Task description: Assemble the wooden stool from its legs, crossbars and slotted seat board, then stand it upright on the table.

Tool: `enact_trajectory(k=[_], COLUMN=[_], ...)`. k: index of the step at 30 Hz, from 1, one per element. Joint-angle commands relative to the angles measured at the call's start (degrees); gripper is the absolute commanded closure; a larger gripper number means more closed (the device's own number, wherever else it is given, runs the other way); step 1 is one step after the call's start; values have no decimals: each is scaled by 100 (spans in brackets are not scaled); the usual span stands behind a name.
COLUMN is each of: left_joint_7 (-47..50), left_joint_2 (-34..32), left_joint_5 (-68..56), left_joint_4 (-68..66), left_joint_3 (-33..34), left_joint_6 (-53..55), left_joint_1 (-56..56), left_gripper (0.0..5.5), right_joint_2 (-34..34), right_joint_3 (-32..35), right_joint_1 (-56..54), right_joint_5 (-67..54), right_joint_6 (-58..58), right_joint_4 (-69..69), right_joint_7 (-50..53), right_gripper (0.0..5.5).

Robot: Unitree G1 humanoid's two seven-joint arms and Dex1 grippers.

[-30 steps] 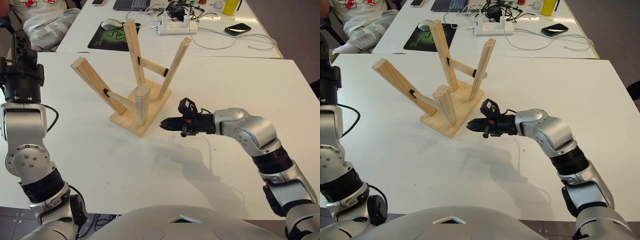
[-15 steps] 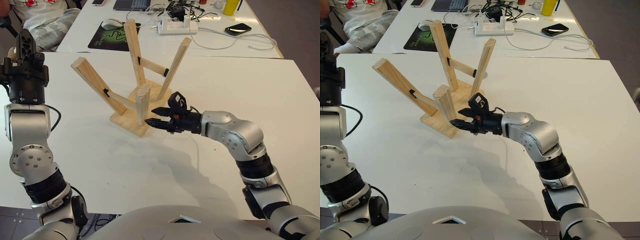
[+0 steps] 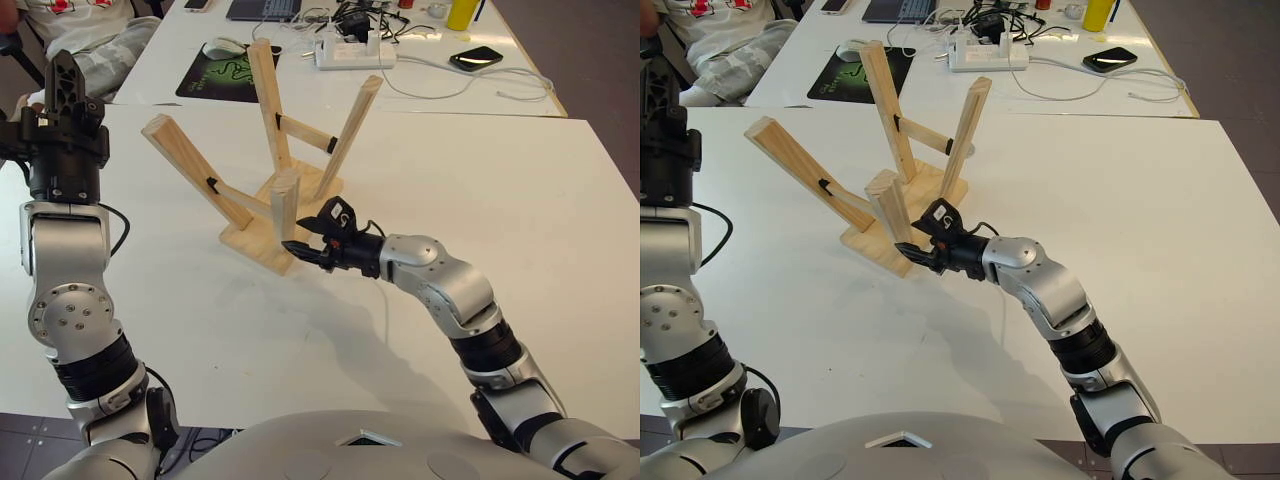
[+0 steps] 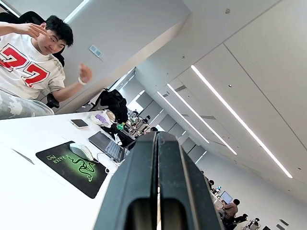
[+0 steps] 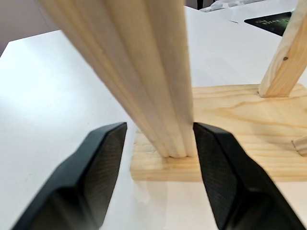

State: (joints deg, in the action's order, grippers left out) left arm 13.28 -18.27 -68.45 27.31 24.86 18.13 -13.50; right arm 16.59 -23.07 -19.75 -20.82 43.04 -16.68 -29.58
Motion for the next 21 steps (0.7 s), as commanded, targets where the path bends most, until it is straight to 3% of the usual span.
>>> enact_trajectory(k=[1, 5, 13, 21], left_joint_7=[-21, -32, -34, -23], left_joint_2=[40, 54, 42, 24], left_joint_5=[80, 112, 157, 167], left_joint_4=[-27, -23, 0, 36], left_joint_3=[-31, -52, -54, -54], left_joint_6=[32, 31, 47, 47], left_joint_1=[-100, -123, -135, -123], left_gripper=[550, 550, 550, 550], right_joint_2=[-73, -108, -420, -111], right_joint_3=[-37, -36, -33, 14], right_joint_1=[-24, -67, -254, -355], right_joint_5=[4, 135, 302, 389], right_joint_6=[51, -24, -149, -211], right_joint_4=[-31, 26, 171, 393], right_joint_7=[-111, -79, -40, -419], right_gripper=[237, 173, 173, 303])
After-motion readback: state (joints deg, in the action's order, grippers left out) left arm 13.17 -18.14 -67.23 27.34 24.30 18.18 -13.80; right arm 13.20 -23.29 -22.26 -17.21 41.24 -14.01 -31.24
